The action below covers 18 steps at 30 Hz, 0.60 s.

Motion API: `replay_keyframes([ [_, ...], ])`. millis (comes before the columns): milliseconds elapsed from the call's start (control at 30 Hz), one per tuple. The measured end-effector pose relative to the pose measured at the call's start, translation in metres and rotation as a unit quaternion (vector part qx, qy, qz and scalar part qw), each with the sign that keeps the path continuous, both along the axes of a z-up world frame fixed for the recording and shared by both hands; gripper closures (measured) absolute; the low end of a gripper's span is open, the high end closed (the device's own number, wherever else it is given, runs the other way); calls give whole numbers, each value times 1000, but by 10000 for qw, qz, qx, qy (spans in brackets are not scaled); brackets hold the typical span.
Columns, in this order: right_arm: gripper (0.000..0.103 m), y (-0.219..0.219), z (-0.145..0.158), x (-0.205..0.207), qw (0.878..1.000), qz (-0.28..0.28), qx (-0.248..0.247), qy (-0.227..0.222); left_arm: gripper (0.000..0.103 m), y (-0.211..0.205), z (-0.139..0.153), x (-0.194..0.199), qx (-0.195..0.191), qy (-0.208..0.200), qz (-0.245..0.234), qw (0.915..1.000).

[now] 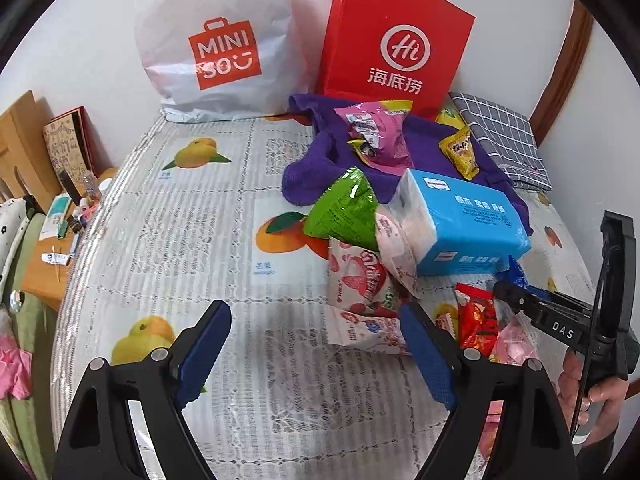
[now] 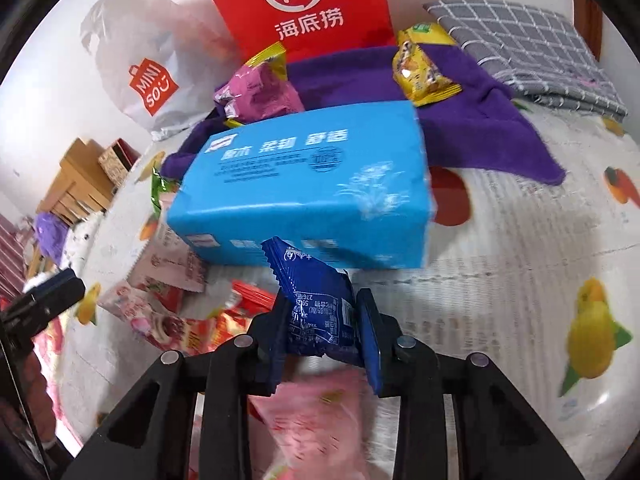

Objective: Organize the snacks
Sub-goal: 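Move back to the pile and grasp the blue wrapped snack with the right tool, then grasp the pink Lotso candy bar with the left tool while the right tool holds the blue snack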

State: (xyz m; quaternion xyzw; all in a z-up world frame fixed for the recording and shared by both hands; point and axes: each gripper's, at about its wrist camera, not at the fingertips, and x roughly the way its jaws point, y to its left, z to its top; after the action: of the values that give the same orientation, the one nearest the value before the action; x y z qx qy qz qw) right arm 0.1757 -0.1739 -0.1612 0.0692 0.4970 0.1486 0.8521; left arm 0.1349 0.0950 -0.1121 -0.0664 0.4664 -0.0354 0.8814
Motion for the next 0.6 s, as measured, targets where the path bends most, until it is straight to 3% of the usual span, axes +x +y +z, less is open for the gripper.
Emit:
replay_keyframes([
  [367,72,-45,15,-22,9973,-211,-514,-470,18,-36,-18,7,-78,203,-328,9992],
  [600,72,-62,14,-24,9969,-296,-499,-529,20,-39,-23,13,-171,282,-361,9988],
])
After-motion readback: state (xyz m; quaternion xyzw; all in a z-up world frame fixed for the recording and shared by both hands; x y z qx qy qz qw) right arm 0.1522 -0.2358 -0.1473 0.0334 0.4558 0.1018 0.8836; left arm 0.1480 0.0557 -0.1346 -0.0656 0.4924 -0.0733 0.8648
